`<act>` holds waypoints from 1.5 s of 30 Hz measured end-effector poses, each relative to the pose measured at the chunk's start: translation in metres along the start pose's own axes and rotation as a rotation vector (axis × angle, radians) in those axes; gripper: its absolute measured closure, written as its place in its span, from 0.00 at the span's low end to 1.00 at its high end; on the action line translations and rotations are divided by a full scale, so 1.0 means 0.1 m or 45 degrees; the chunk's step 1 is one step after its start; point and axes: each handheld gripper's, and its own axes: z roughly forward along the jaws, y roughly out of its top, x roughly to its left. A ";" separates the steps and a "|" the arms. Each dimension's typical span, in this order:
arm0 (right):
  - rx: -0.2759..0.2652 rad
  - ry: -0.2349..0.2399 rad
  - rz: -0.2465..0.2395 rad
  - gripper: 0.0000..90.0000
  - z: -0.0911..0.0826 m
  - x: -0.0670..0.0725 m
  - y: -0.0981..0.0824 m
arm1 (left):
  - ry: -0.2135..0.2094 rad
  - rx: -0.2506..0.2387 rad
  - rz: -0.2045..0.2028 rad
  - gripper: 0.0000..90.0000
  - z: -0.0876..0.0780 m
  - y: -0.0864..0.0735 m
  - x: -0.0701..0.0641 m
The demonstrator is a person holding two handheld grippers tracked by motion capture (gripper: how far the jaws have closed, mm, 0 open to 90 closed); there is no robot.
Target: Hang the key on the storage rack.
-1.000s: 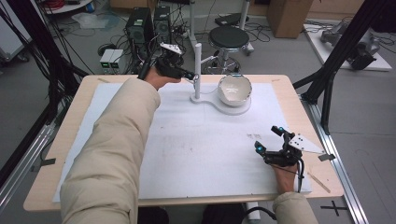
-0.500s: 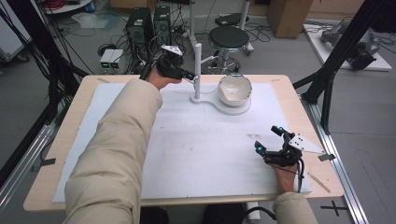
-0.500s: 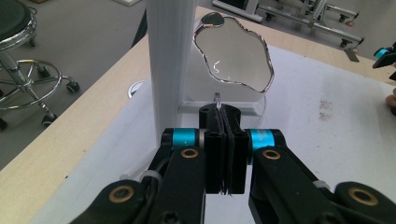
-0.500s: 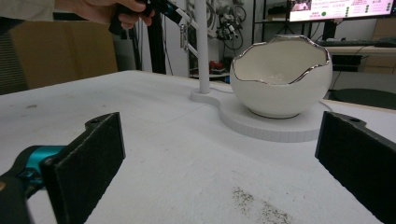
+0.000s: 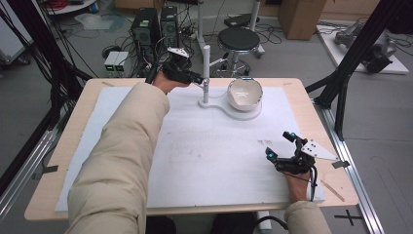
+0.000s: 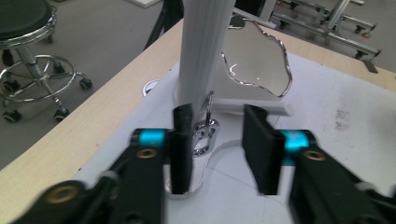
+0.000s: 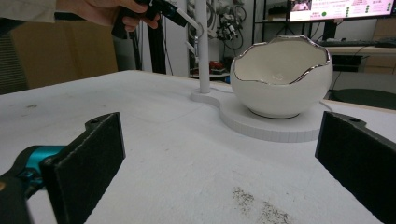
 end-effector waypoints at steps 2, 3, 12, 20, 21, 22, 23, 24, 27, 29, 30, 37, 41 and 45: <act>-0.002 -0.003 0.001 0.01 0.00 0.00 0.00 | 0.044 -0.035 0.008 0.58 -0.05 -0.04 -0.01; 0.002 0.000 0.002 0.01 0.00 0.00 0.00 | 0.069 -0.047 0.009 0.54 -0.09 -0.06 -0.01; 0.003 -0.001 0.004 0.01 0.00 0.00 0.00 | 0.185 -0.204 0.015 0.02 -0.61 -0.15 -0.16; 0.003 -0.010 -0.003 0.01 0.00 0.01 0.00 | 0.214 -0.280 0.087 0.02 -1.14 -0.36 -0.46; 0.003 -0.009 -0.003 0.01 0.00 0.01 0.00 | 0.228 -0.286 0.103 0.02 -1.23 -0.43 -0.52; 0.000 -0.009 -0.007 0.01 0.00 0.01 0.00 | 0.244 -0.317 0.135 0.02 -1.43 -0.59 -0.64; 0.006 -0.012 0.001 0.01 0.00 0.01 0.00 | 0.244 -0.317 0.135 0.02 -1.43 -0.59 -0.64; 0.004 -0.008 0.002 0.01 0.00 0.01 0.00 | 0.253 -0.331 0.141 0.02 -1.53 -0.68 -0.71; 0.005 0.001 0.013 0.01 -0.01 0.01 0.00 | 0.283 -0.352 0.175 0.02 -1.82 -0.96 -0.90; -0.005 -0.001 0.001 0.01 0.00 -0.01 0.00 | 0.320 -0.383 0.210 0.02 -1.98 -1.16 -1.02; -0.005 -0.003 -0.001 0.01 0.00 0.00 0.00 | 0.329 -0.405 0.219 0.02 -2.04 -1.27 -1.08; 0.006 -0.009 0.002 0.01 0.00 0.01 0.00 | 0.334 -0.535 0.170 0.02 -2.21 -1.98 -1.29; 0.012 -0.010 0.001 0.01 0.01 0.01 0.00 | 0.351 -0.599 0.108 0.02 -2.22 -2.22 -1.33; 0.010 -0.012 -0.001 0.01 0.01 0.01 0.00 | 0.382 -0.605 0.089 0.02 -2.16 -2.39 -1.37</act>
